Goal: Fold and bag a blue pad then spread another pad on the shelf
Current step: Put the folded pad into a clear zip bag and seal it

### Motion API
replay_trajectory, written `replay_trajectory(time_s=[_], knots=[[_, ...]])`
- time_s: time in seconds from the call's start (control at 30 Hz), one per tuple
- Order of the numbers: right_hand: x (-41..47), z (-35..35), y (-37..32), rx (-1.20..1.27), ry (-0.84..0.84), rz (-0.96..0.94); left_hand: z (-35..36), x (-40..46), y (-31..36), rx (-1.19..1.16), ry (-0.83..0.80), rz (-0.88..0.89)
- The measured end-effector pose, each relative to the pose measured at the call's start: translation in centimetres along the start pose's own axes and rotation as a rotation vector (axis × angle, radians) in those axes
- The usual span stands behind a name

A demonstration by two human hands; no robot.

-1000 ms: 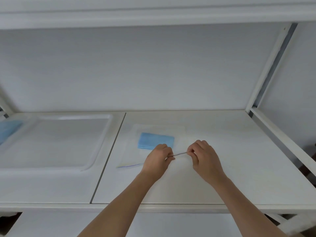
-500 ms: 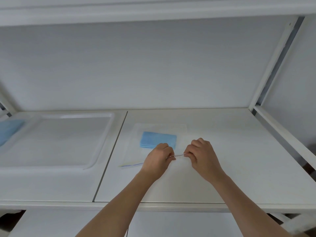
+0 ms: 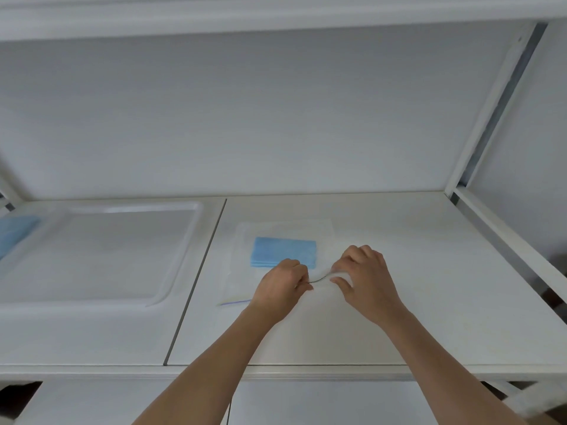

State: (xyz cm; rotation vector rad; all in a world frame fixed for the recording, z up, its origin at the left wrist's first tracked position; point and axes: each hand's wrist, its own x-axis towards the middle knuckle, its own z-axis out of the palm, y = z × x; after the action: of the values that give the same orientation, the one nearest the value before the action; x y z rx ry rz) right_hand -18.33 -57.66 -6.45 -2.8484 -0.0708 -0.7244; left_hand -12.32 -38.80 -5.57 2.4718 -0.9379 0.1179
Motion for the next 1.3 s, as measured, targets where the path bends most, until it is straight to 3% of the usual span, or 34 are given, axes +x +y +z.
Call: replay_trajectory(time_s=[0.2,0.53,0.73,0.97,1.17,1.3], knots=[[0.5,0.6,-1.3,-0.023,-0.018,-0.1,0.0,0.3,0.5,0.028,-0.007,0.046],[0.9,0.0,-0.8,-0.108,-0.056,0.036,-0.8,-0.7,-1.8,0.014,-0.005,0.047],[1.0,0.8,-1.8,-0.123,-0.057,-0.078,-0.6,-0.6,-2.1,0.008,-0.034,0.066],[0.7,0.0,-0.7,-0.267,-0.082,0.074,-2.0,-2.5,-5.7,0.021,-0.099,0.032],[0.8,1.6,-5.3,-0.032,-0.081,-0.199,-2.7,-3.4,-5.4,-0.075,-0.041,0.067],[0.8,2.7,-6.0,-0.04,-0.054,-0.163,-3.4,-4.9,-6.5,-0.116,0.032,0.021]])
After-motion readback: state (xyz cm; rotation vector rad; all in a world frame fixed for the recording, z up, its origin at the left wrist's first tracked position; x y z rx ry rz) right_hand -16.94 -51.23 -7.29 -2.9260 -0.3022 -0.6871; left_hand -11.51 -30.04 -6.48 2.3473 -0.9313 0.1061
